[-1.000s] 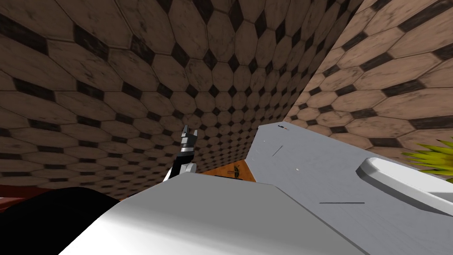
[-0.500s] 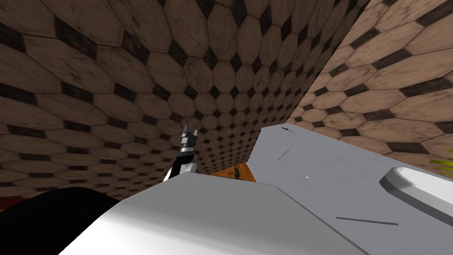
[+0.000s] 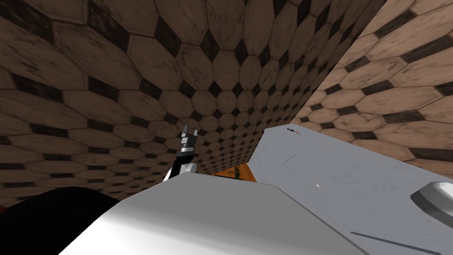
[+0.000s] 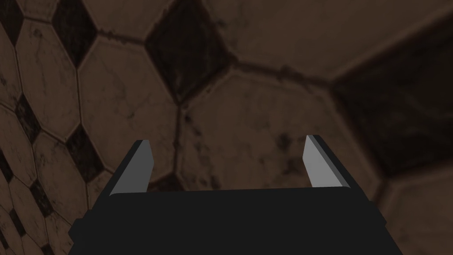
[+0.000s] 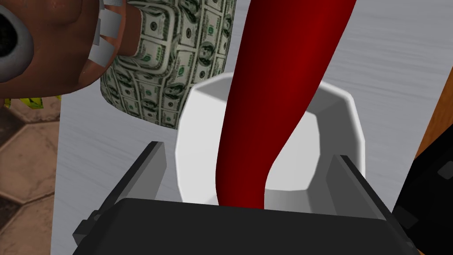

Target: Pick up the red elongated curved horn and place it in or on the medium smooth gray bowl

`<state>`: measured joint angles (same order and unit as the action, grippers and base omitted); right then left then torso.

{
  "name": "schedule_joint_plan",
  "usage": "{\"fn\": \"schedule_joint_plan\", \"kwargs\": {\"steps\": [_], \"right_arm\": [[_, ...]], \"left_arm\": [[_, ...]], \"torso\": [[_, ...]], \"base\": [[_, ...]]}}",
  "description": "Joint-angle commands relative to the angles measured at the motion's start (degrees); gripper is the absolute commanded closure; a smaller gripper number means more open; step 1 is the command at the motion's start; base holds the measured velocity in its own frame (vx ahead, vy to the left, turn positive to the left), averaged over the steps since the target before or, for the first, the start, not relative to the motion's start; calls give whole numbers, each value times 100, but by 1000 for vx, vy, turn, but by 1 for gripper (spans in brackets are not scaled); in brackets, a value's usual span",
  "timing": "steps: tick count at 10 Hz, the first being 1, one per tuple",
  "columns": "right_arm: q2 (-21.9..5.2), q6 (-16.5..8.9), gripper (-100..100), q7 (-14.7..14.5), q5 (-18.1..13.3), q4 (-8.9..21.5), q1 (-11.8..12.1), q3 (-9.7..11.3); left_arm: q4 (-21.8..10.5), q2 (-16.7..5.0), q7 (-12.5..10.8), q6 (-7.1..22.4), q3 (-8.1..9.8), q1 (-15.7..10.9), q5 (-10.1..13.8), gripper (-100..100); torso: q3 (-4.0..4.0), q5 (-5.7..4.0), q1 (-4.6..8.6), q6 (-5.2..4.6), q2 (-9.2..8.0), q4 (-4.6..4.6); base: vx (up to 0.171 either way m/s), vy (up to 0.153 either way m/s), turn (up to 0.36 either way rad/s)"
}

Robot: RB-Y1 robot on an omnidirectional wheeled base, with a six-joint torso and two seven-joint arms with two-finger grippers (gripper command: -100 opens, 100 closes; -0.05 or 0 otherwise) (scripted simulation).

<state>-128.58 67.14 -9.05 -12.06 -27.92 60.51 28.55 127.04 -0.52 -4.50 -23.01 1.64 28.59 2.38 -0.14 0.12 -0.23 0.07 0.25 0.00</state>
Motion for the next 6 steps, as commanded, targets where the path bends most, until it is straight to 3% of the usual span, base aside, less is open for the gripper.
{"fn": "schedule_joint_plan", "kwargs": {"steps": [1,3,4,5,6], "right_arm": [[0,0,-100,0,0,0,0,0],[0,0,-100,0,0,0,0,0],[0,0,0,0,0,0,0,0],[-160,175,-100,24,33,74,-60,23],[-160,175,-100,24,33,74,-60,23]], "left_arm": [[0,0,0,0,0,0,0,0],[0,0,0,0,0,0,0,0],[0,0,0,0,0,0,0,0],[0,0,0,0,0,0,0,0],[0,0,0,0,0,0,0,0]], "torso": [[0,0,0,0,0,0],[3,-1,2,0,-4,-1],[3,-1,2,0,-4,-1],[3,-1,2,0,-5,-1],[5,-1,9,-2,-9,-3]], "base": [[0,0,0],[0,0,0],[0,0,0],[-17,-25,-88],[-18,-30,-52]]}}
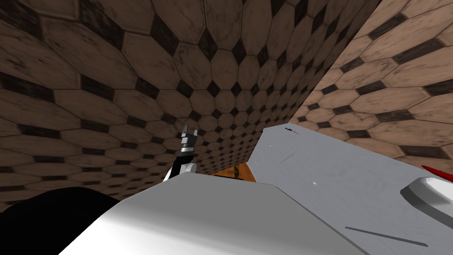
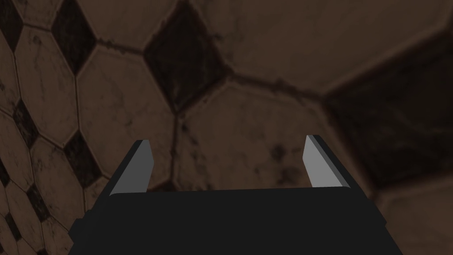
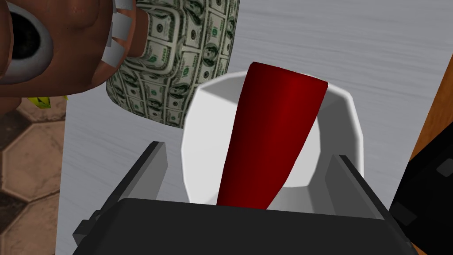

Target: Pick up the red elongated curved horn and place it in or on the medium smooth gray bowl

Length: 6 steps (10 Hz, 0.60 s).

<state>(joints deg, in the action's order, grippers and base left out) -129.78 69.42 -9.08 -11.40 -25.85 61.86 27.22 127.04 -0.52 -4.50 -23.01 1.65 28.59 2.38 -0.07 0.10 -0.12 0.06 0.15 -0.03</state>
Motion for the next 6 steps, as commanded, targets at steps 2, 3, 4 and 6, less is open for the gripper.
{"fn": "schedule_joint_plan", "kwargs": {"steps": [2,3,4,6], "right_arm": [[-200,121,-100,51,0,-60,-254,179],[-200,121,-100,51,0,144,228,-96],[-200,121,-100,51,0,103,202,-50],[-200,121,-100,51,0,-60,-213,179]], "left_arm": [[0,0,0,0,0,0,0,0],[0,0,0,0,0,0,0,0],[0,0,0,0,0,0,0,0],[0,0,0,0,0,0,0,0]], "torso": [[-1,0,-3,1,2,1],[-1,-1,2,-1,1,0],[0,-1,0,0,-1,0],[-2,1,-8,0,4,1]], "base": [[-12,-21,-38],[-22,-26,-52],[-10,-10,2],[0,0,0]]}}
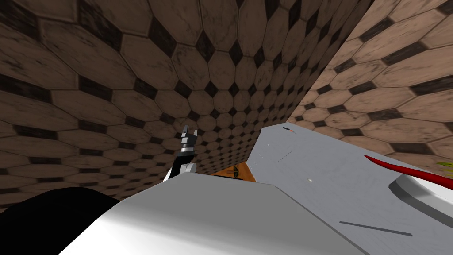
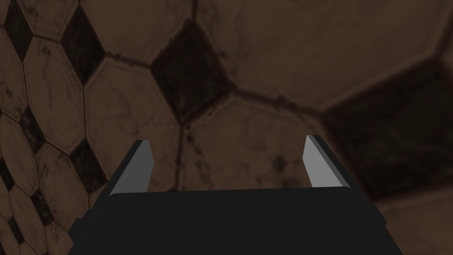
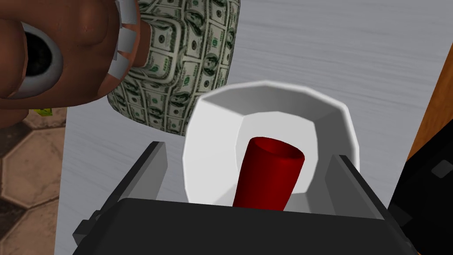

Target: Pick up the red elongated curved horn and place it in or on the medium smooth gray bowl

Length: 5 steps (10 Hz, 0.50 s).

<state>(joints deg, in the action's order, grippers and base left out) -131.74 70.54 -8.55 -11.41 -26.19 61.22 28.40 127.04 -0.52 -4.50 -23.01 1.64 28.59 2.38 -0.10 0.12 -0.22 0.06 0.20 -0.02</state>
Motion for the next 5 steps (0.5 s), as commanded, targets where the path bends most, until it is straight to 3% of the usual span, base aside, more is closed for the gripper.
{"fn": "schedule_joint_plan", "kwargs": {"steps": [1,5], "right_arm": [[-3,9,-100,-2,1,-26,-191,61],[-402,446,-100,58,83,158,-340,119]], "left_arm": [[0,0,0,0,0,0,0,0],[0,0,0,0,0,0,0,0]], "torso": [[0,0,0,0,0,0],[5,-3,13,-1,-9,-2]], "base": [[0,0,0],[-22,-34,-79]]}}
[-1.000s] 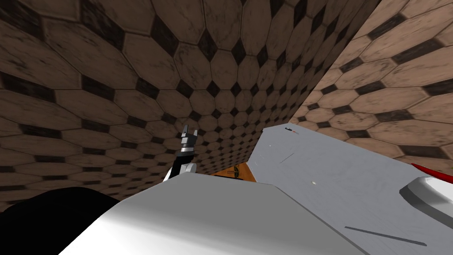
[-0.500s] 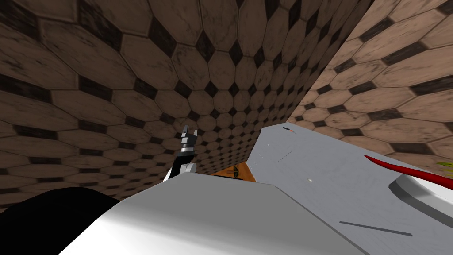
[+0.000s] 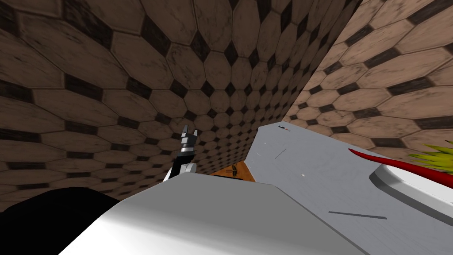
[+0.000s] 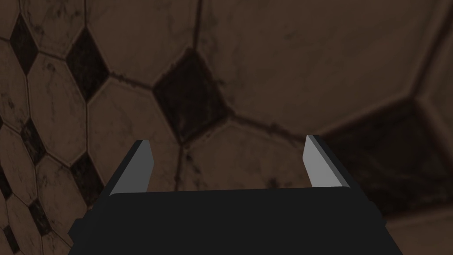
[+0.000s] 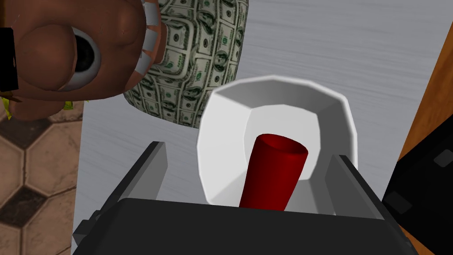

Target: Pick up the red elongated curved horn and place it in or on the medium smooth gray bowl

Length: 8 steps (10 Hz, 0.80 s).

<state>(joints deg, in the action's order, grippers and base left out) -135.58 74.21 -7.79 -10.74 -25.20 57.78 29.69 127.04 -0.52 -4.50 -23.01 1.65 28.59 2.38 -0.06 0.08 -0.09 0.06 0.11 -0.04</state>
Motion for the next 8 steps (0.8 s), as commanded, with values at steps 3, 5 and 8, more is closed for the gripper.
{"fn": "schedule_joint_plan", "kwargs": {"steps": [3,5,8], "right_arm": [[-84,174,-100,-11,32,104,-12,-13],[-88,165,0,-8,26,87,-32,2],[-88,165,0,-8,26,87,-32,2]], "left_arm": [[0,0,0,0,0,0,0,0],[0,0,0,0,0,0,0,0],[0,0,0,0,0,0,0,0]], "torso": [[-1,0,-3,0,1,0],[-4,2,-10,0,7,2],[-5,2,-12,0,8,2]], "base": [[-14,-22,-28],[0,0,0],[0,0,0]]}}
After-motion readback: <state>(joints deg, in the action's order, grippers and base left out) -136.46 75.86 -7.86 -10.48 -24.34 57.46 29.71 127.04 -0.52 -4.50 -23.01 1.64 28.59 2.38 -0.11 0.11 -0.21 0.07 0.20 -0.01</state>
